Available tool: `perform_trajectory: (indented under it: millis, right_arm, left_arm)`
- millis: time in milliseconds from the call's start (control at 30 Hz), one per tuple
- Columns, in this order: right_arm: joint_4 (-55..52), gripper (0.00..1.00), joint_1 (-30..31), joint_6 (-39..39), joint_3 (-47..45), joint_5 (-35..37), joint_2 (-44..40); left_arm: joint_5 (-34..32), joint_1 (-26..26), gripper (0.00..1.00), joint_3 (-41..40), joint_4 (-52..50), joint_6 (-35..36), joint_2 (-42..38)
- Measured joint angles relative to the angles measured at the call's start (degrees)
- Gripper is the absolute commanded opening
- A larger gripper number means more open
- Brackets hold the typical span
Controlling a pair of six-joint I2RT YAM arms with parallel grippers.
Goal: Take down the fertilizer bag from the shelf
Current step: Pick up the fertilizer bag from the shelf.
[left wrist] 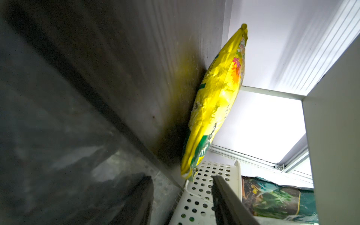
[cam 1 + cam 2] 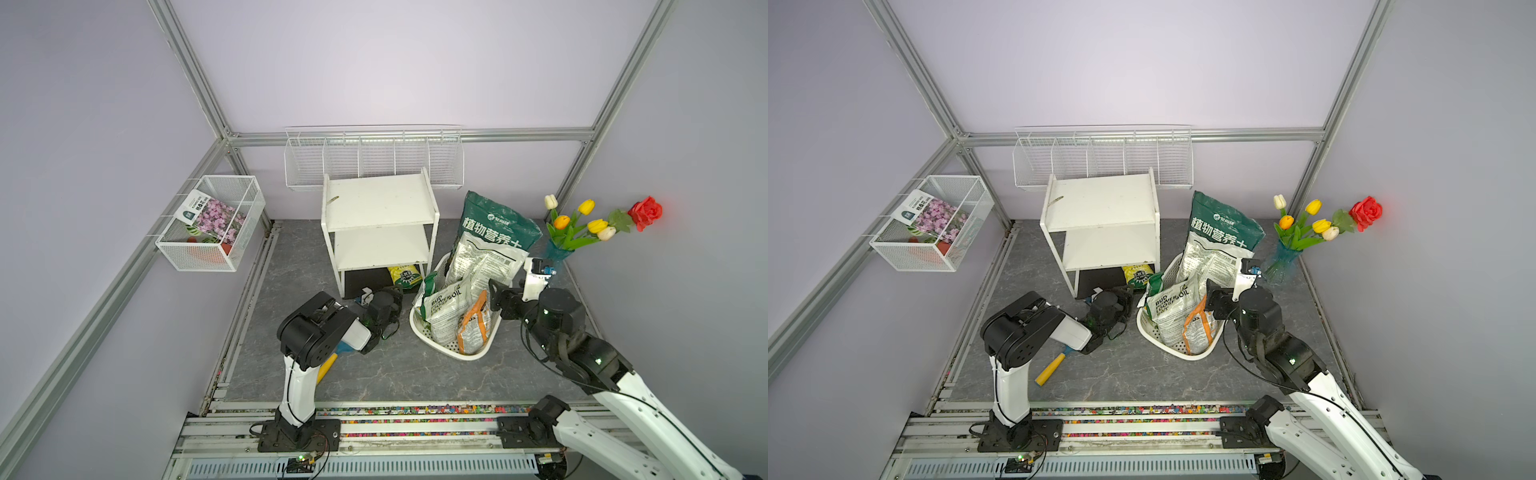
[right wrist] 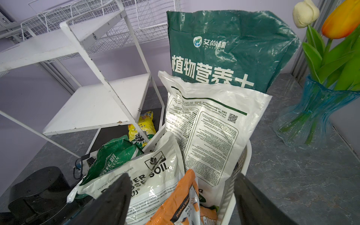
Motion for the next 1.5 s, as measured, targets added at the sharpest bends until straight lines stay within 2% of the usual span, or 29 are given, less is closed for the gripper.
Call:
perform_trajectory:
  millis: [200, 300, 467, 667, 700, 767, 833, 900, 1100, 1200, 1367, 1433, 1500]
  right_arm:
    - [0.0, 0.85, 0.0, 0.0, 0.0, 0.0, -0.2]
    - [0.0, 0.85, 0.0, 0.0, 0.0, 0.0, -0.2]
    - [0.0, 0.85, 0.0, 0.0, 0.0, -0.1, -0.2]
    - [0.0, 0.85, 0.0, 0.0, 0.0, -0.3, -0.2]
    - [0.0, 0.85, 0.0, 0.0, 0.0, -0.3, -0.2]
    - [0.0, 0.85, 0.0, 0.0, 0.0, -0.3, -0.2]
    - [0.0, 0.85, 0.0, 0.0, 0.0, -0.3, -0.1]
    - [0.0, 0.85, 0.0, 0.0, 0.0, -0.5, 0.0]
    - [0.0, 0.85, 0.0, 0.0, 0.0, -0.7, 0.1]
    - [0.0, 0.85, 0.0, 0.0, 0.0, -0.7, 0.0]
    - [0.0, 0.85, 0.0, 0.0, 0.0, -0.7, -0.5]
    - [0.0, 0.85, 0.0, 0.0, 0.0, -0.9, -0.5]
    - [0.0, 0.85, 0.0, -0.2, 0.0, -1.4, -0.4]
  left_arm:
    - [-0.2, 0.5, 0.11, 0.0, 0.4, 0.7, 0.6]
    - [-0.2, 0.6, 0.0, 0.0, 1.1, 1.3, 0.7]
    - [0.0, 0.7, 0.0, -1.3, 2.5, 1.6, 0.5]
    - [-0.4, 0.7, 0.0, -8.5, 4.3, 1.6, -2.8]
    - [-0.5, 0.7, 0.04, -9.8, 4.5, 1.6, -3.4]
    - [-0.7, 0.7, 0.25, -11.5, 5.4, 1.8, -4.0]
    - [-0.9, 0.7, 0.36, -11.9, 6.3, 1.8, -4.0]
    - [-0.7, 0.7, 0.4, -11.4, 7.2, 1.7, -3.9]
    - [-0.4, 0.7, 0.41, -8.3, 10.3, 1.7, -0.3]
    - [-0.4, 0.8, 0.37, -6.9, 10.6, 1.9, 0.9]
    - [0.0, 1.6, 0.11, -6.1, 11.3, 2.6, 1.6]
    - [0.7, 2.0, 0.04, -6.2, 11.8, 2.9, 1.6]
    - [1.2, 2.4, 0.01, -6.5, 12.3, 3.3, 1.5]
